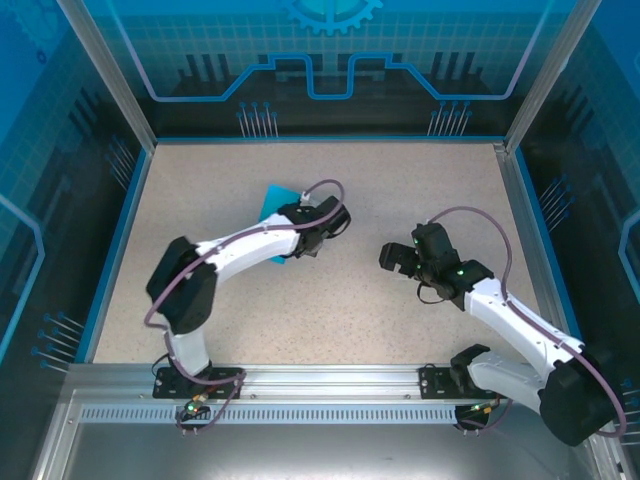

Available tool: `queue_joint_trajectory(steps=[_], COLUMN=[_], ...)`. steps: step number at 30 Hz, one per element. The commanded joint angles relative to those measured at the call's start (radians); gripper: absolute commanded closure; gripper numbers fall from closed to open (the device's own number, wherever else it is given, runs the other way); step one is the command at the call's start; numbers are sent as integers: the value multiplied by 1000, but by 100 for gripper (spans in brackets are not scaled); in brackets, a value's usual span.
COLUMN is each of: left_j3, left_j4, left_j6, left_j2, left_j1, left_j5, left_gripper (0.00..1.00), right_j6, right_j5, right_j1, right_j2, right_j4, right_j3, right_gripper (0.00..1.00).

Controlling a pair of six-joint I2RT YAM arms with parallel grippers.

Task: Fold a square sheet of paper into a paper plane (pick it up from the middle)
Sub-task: Turn over the paper at the center of the table.

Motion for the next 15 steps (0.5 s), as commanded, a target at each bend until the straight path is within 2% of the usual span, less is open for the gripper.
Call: queue_joint_trajectory(steps=[1, 9, 15], left_j3=[56, 87, 82], left_j4=[-67, -9, 4], left_j6=[-13, -46, -76], left_j2=[80, 205, 216], left_j1=[-17, -70, -72], left_j5=[-109, 17, 97], left_gripper=[95, 93, 83], right_j6=[24, 61, 60], right_j5=[43, 40, 32], right_j1=[-28, -82, -97], right_j2=[-37, -83, -74], right_j4=[-63, -95, -106], right_j3=[-8, -25, -27], right_gripper=[1, 1, 1])
